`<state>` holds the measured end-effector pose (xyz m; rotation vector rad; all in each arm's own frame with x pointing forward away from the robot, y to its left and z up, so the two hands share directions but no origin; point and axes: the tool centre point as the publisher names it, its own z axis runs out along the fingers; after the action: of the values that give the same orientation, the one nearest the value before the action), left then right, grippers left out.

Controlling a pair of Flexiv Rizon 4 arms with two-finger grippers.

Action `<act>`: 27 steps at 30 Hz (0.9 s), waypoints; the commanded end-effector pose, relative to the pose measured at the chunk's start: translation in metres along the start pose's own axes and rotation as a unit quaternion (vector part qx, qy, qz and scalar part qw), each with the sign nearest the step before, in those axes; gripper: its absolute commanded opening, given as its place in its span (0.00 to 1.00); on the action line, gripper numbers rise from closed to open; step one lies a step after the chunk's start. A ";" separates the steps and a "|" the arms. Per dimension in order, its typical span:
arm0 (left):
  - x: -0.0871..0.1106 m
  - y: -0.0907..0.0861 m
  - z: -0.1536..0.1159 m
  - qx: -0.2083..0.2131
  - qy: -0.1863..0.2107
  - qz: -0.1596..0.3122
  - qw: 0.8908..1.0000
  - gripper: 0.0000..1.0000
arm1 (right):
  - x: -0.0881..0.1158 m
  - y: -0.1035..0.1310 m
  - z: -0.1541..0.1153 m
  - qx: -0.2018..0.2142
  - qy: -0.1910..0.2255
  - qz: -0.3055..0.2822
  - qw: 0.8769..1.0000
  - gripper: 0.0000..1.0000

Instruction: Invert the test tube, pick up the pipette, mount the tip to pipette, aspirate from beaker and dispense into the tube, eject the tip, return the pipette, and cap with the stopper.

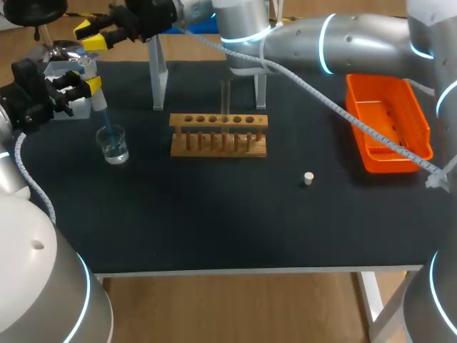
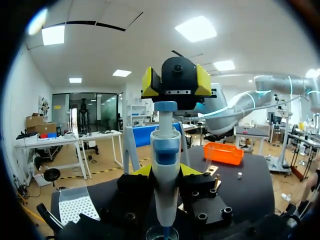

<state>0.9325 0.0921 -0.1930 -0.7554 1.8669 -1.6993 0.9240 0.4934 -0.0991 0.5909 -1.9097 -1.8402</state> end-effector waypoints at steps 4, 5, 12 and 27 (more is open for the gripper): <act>0.000 0.000 0.001 -0.001 -0.001 0.000 1.000 0.00 | 0.039 0.012 -0.039 0.039 -0.050 -0.001 0.998 1.00; 0.000 0.000 0.001 -0.001 -0.001 0.000 1.000 0.00 | 0.043 0.010 -0.046 0.044 -0.056 0.001 0.997 1.00; 0.000 0.000 0.001 -0.001 -0.001 0.000 1.000 0.00 | 0.068 -0.003 -0.089 0.066 -0.100 0.015 0.993 1.00; 0.000 0.000 0.001 -0.001 -0.001 0.000 1.000 0.00 | 0.119 -0.057 -0.177 0.062 -0.194 0.058 0.977 1.00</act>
<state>0.9324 0.0921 -0.1924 -0.7565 1.8695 -1.6986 0.9454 0.3065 -0.1443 0.3070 -2.1710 -1.7752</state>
